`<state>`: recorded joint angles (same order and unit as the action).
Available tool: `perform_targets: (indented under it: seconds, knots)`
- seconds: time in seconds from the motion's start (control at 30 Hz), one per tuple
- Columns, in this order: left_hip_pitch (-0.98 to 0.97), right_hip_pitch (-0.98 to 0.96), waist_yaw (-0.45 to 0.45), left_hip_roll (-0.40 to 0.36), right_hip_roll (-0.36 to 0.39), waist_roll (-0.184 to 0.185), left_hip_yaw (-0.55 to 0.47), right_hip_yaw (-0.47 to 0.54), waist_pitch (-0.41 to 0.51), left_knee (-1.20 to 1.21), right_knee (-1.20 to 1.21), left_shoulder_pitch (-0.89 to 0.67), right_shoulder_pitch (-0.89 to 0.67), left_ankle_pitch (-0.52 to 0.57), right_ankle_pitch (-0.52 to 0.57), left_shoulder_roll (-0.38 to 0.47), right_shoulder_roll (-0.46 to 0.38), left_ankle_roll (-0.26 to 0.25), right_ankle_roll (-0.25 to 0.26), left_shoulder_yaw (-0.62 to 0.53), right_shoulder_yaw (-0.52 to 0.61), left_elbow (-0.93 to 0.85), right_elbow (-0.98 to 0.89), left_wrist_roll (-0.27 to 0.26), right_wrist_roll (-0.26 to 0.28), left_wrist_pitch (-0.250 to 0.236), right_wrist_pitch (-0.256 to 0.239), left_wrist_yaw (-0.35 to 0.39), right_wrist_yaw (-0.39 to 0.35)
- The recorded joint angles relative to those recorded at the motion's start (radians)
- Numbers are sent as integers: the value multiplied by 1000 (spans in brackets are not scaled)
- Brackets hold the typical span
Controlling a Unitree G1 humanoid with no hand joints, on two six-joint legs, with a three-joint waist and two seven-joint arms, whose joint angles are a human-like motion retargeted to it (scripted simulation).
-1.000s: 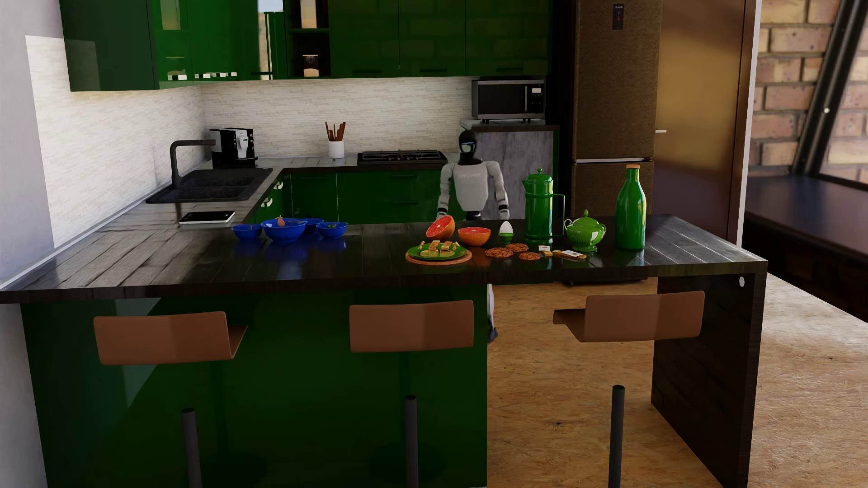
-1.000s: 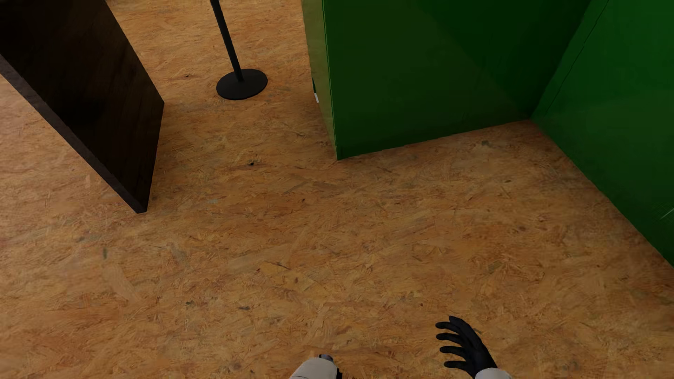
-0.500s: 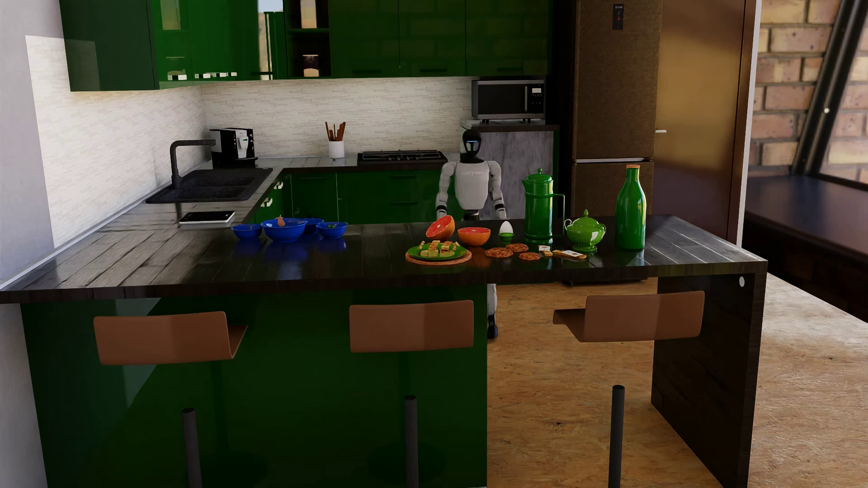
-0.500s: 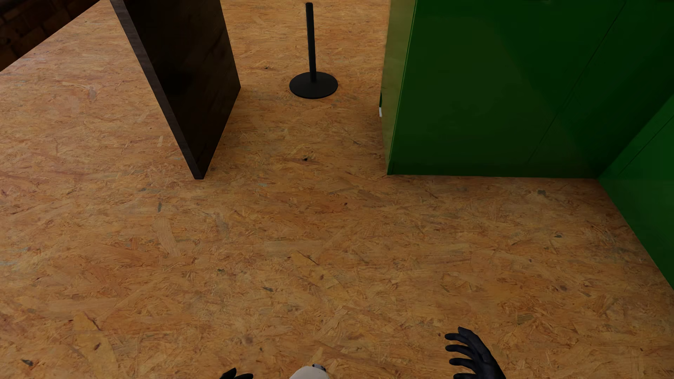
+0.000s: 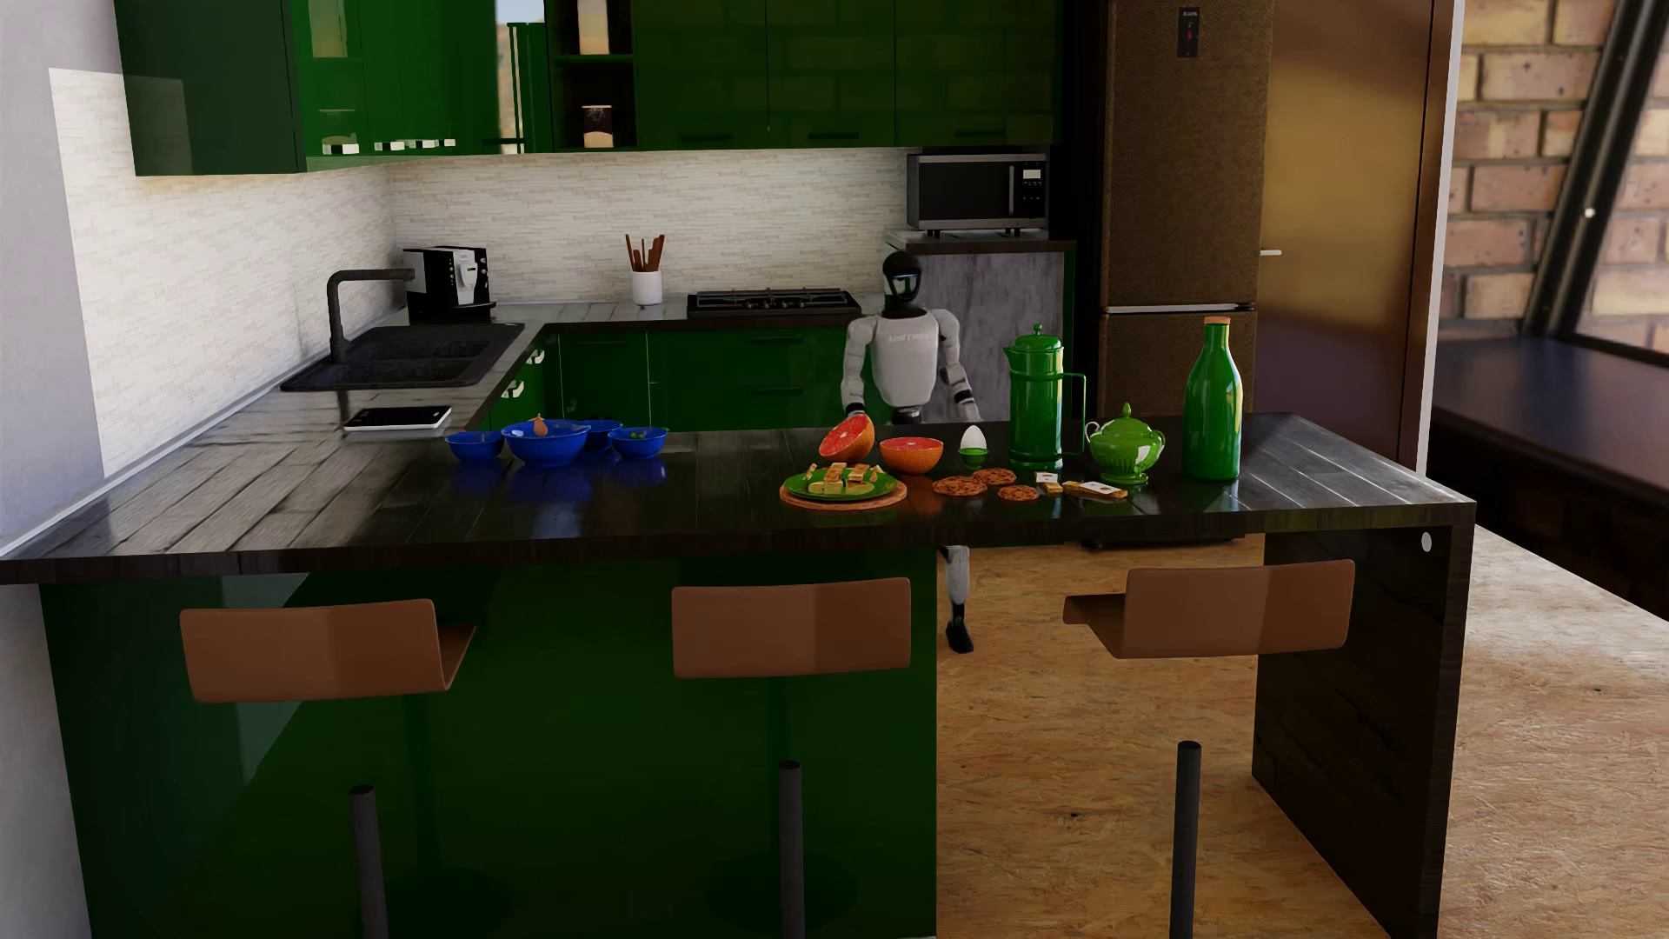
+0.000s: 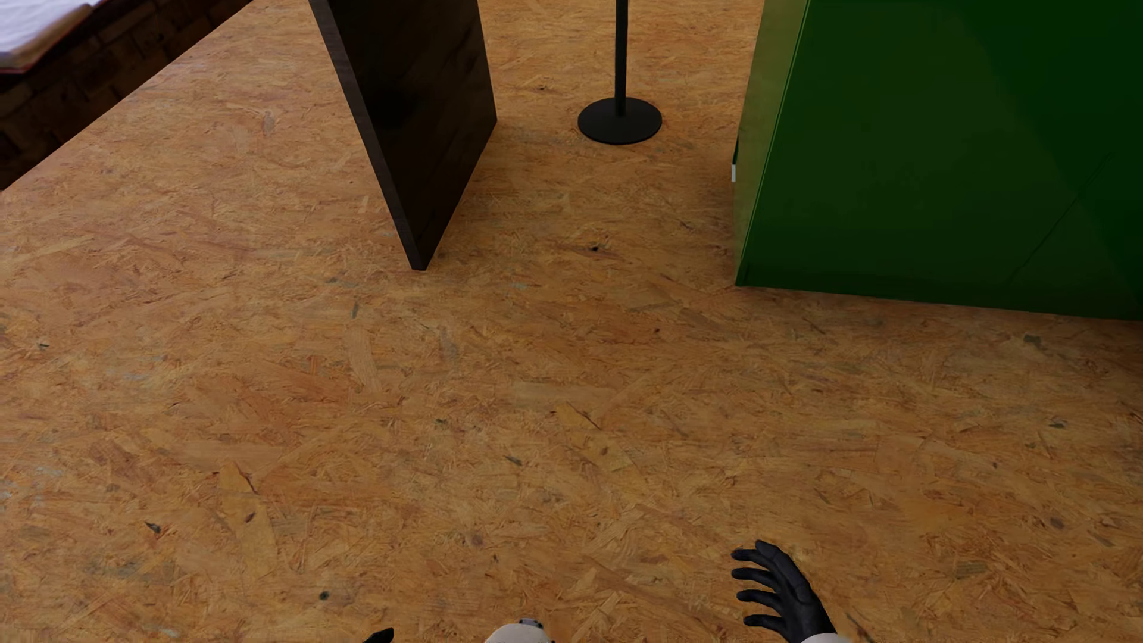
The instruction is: Turn left
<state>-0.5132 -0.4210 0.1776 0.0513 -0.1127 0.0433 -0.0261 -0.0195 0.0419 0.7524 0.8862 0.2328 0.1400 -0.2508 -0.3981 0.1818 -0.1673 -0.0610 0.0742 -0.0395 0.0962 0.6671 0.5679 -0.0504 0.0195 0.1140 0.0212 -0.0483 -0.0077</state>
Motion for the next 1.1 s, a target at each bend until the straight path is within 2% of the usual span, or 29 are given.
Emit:
perform_targets:
  seconds: [0.03,0.07,0.1,0.17,0.2,0.23,0.27,0.3,0.33,0.37,0.4,0.47,0.53,0.57,0.63,0.67,0.7,0.73,0.83,0.87,0.97,1.03,1.1]
  knots:
    - [8,0,-9,-19,3,-16,-11,29,5,-25,4,17,15,16,0,-22,10,-2,-3,-1,-6,11,-13,-2,4,-35,2,-1,-2]
    - [5,36,14,-43,1,-42,-21,57,-3,-47,-70,47,43,35,-56,-49,-13,-7,3,6,-16,-18,-14,-5,4,-69,10,6,2]
    - [4,51,55,-45,-3,-38,-33,36,-7,-57,-98,38,35,17,-43,-49,-40,15,22,-25,-40,-18,38,-13,0,-101,27,42,12]
    - [-11,87,60,-19,-7,-15,-7,-5,0,21,-116,46,-2,-101,-44,-57,-49,153,11,4,-53,-55,39,-27,-11,-127,57,52,27]
    - [-22,74,49,-9,-12,-12,-3,-7,-13,35,-88,41,-9,-103,-61,-34,-32,34,15,-23,-38,-36,41,-13,-19,-126,42,36,26]
    - [-23,64,33,-3,-18,0,-2,-14,-6,47,-33,6,-2,-53,-66,-36,-14,10,21,-17,-36,-15,13,2,-29,-111,34,17,23]
    - [-33,-25,1,-23,-28,-12,-16,4,-5,34,128,-28,2,6,10,-20,14,6,17,-23,-27,10,3,14,-40,-98,26,4,19]
    - [-30,-71,-43,-26,9,-28,-27,52,-7,13,160,21,-19,19,72,-5,15,1,1,-28,-26,10,32,9,-51,-102,28,1,32]
    - [-22,-83,-91,-27,32,-47,-26,76,-7,-3,67,73,-32,18,55,-8,4,-7,-16,-28,-61,3,29,-10,-58,-103,38,6,56]
    - [-19,-62,-110,-29,30,-62,-17,80,-5,10,-57,92,-23,-7,50,-28,-23,23,3,11,-95,-31,57,-27,-59,-101,19,27,81]
    - [-15,-56,-93,-13,38,-51,-19,74,-6,17,-58,42,21,-17,51,-32,-41,7,33,1,-92,-25,48,-19,-49,-84,9,33,95]
    - [5,-33,-98,2,47,-33,-11,71,-26,-21,-111,-25,42,-3,79,-35,-53,7,2,-25,-70,-33,60,14,-14,-37,21,13,104]
    - [35,-6,-112,4,46,-20,-7,69,-30,-68,-146,-73,24,43,95,-27,-27,7,4,-5,-74,-27,18,20,12,2,35,-26,76]
    - [44,-5,-115,8,46,-22,-2,69,-43,-95,-161,-59,17,62,100,-16,-10,-11,2,5,-69,-35,6,16,11,7,24,-38,59]
    - [71,22,-109,16,47,-24,14,72,-41,-104,-177,-15,13,46,101,-8,-20,6,-1,-5,-59,-11,14,7,-3,-3,-13,-30,37]
    - [78,22,-89,15,44,-28,19,74,-40,-118,-176,-25,21,63,98,-7,-25,-1,0,-22,-74,-20,20,6,-8,9,-30,-21,28]
    - [82,31,-89,13,40,-26,11,66,-35,-126,-185,-14,11,69,99,-22,-34,-11,0,-13,-73,-40,23,7,-13,16,-25,-8,25]
    - [80,36,-92,13,41,-26,8,61,-37,-128,-199,12,-1,60,104,-28,-27,1,0,-10,-67,-45,27,4,-17,13,-12,3,29]
    - [95,48,-80,14,39,-30,18,67,-18,-138,-206,13,-5,66,100,-40,-33,-7,4,-19,-68,-35,32,3,-16,20,2,17,74]
    - [94,48,-80,11,35,-35,17,65,-17,-140,-206,-9,12,66,97,-28,-29,-6,5,-6,-80,-23,40,13,-18,20,-1,12,88]
    - [102,61,-83,15,39,-46,11,58,1,-141,-214,-51,-6,59,93,-25,11,-10,1,2,-50,-12,21,61,-26,-4,33,18,96]
    - [99,59,-89,18,42,-44,16,64,-2,-132,-215,-35,-11,49,90,-36,-17,-8,3,-7,-55,-42,31,58,-10,-13,8,26,87]
    - [93,55,-98,21,45,-45,16,64,4,-127,-214,-40,-10,45,89,-26,-5,-9,2,-8,-56,-47,7,52,-17,-28,-11,23,55]
